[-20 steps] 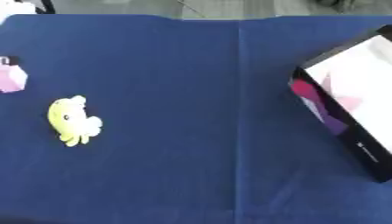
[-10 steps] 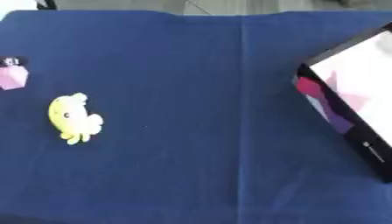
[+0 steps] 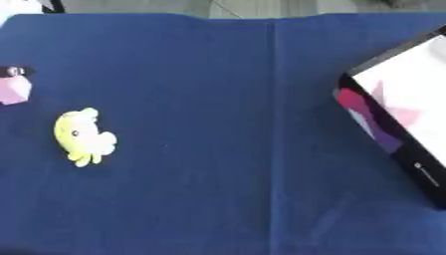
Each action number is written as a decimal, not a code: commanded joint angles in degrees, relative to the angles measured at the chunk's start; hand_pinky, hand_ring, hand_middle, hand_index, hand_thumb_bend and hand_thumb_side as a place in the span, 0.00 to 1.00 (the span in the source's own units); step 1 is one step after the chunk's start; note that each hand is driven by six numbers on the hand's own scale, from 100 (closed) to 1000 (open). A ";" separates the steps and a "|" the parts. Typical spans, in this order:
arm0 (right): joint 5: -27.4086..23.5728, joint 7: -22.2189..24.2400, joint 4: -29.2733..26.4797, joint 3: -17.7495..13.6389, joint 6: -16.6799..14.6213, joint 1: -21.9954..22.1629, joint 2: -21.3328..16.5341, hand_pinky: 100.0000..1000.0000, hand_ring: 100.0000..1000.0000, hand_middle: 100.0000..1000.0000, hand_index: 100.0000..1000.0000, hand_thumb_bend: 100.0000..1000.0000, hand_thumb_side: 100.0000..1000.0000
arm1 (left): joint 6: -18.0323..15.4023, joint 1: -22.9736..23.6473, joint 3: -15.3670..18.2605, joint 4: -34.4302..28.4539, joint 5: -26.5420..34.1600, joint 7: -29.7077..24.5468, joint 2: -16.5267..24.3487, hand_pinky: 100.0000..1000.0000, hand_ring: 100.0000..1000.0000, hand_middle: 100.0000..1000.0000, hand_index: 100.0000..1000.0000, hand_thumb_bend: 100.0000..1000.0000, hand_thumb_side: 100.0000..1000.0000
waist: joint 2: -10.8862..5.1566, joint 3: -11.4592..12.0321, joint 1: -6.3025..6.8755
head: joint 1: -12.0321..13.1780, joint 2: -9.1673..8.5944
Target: Pick up the objects with one hand, pass them to the other hand, and then place them into the box on the other side of the table.
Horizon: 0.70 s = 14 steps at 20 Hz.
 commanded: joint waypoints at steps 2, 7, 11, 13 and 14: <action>-0.01 -11.12 -0.86 -0.51 10.59 -0.55 -1.28 0.66 0.79 0.75 0.80 0.09 0.13 | 0.47 -0.68 1.20 0.17 0.60 2.63 1.03 0.92 0.91 0.79 0.83 0.55 0.50 | -0.82 -0.40 0.07 | 0.59 -0.90; 0.01 -11.40 -0.86 -0.38 10.78 -0.36 -0.99 0.66 0.79 0.75 0.80 0.09 0.14 | 0.25 -0.93 0.80 0.39 2.59 4.90 0.45 0.91 0.90 0.78 0.79 0.50 0.49 | -0.54 -0.73 0.02 | 0.92 -1.01; -0.14 -11.65 -0.86 -0.25 10.86 -0.32 -0.92 0.66 0.79 0.75 0.80 0.08 0.14 | 0.34 -1.31 0.37 0.86 2.84 5.76 0.14 0.91 0.90 0.78 0.76 0.42 0.43 | -0.55 -0.73 0.07 | 0.96 -0.79; -0.23 -11.79 -0.86 -0.23 10.91 -0.19 -0.89 0.66 0.79 0.75 0.80 0.08 0.15 | 0.26 -1.66 0.02 1.05 2.41 5.52 -0.07 0.91 0.91 0.79 0.77 0.42 0.44 | -0.64 -0.67 0.08 | 0.91 -0.56; -0.30 -11.87 -0.86 -0.20 11.00 -0.08 -0.87 0.66 0.79 0.75 0.80 0.08 0.15 | 0.16 -1.86 -0.27 1.20 2.04 4.96 -0.18 0.91 0.92 0.80 0.79 0.45 0.46 | -0.72 -0.63 0.08 | 0.90 -0.44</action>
